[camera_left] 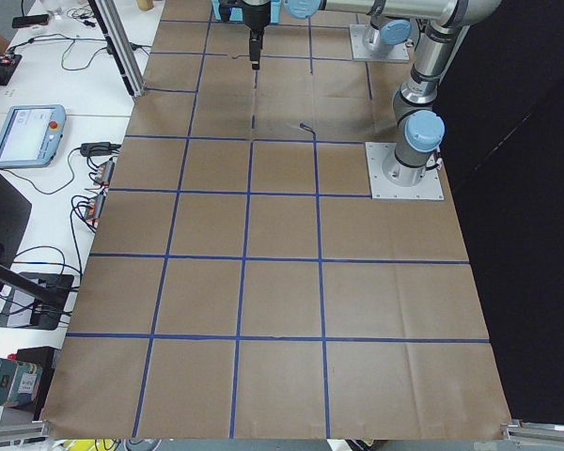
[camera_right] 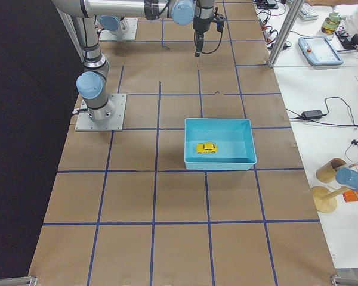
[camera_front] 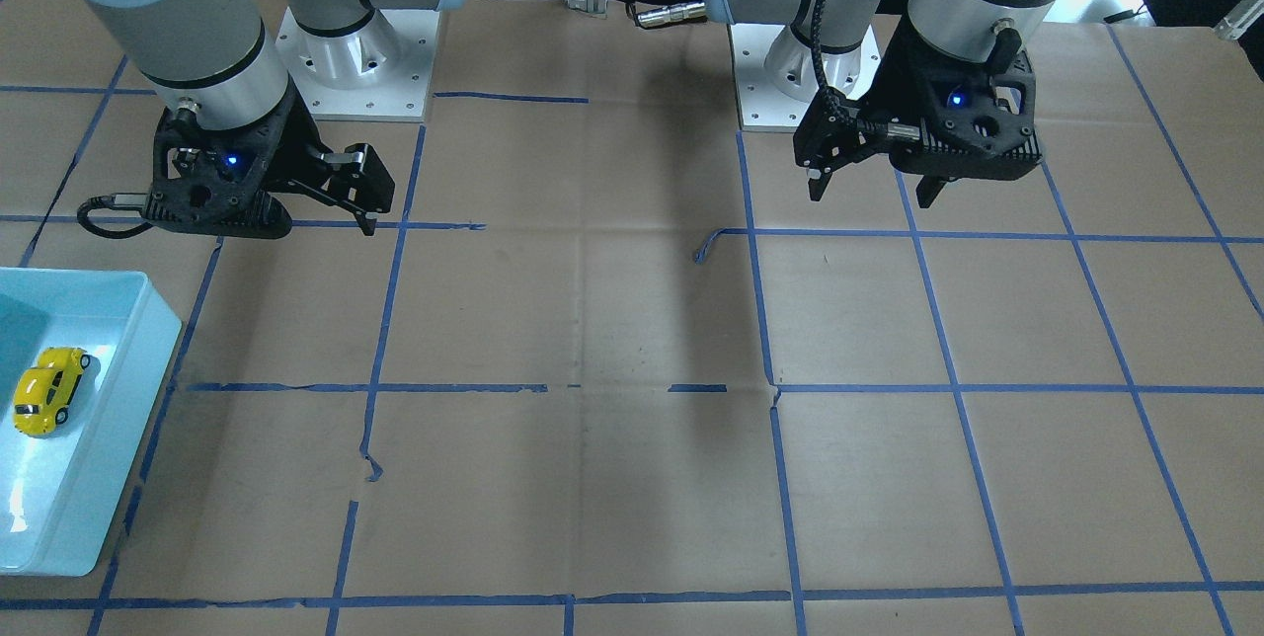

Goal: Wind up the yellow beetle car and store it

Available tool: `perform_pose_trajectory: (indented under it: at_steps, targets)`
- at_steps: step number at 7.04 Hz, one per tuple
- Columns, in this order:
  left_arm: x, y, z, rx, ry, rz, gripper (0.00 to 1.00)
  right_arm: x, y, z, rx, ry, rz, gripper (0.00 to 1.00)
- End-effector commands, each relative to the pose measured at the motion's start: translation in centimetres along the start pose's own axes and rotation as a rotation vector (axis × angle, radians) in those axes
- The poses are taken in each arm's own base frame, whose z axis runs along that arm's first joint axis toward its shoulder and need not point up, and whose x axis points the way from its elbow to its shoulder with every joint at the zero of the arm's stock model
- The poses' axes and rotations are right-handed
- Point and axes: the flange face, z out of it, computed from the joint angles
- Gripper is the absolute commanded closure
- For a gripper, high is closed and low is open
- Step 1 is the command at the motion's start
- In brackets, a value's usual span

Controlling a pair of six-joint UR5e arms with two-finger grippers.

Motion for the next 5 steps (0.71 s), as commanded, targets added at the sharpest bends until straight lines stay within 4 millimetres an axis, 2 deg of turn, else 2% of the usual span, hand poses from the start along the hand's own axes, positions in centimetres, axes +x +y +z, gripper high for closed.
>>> perform_pose_trajectory:
  at_steps: [1, 5]
  targets:
    - [0.01, 0.01, -0.01, 0.0, 0.0, 0.0, 0.01, 0.12, 0.87, -0.71, 0.005, 0.003, 0.002, 0.0]
    - [0.01, 0.01, -0.01, 0.0, 0.0, 0.0, 0.01, 0.52, 0.8, -0.53, -0.001, 0.004, 0.01, 0.0]
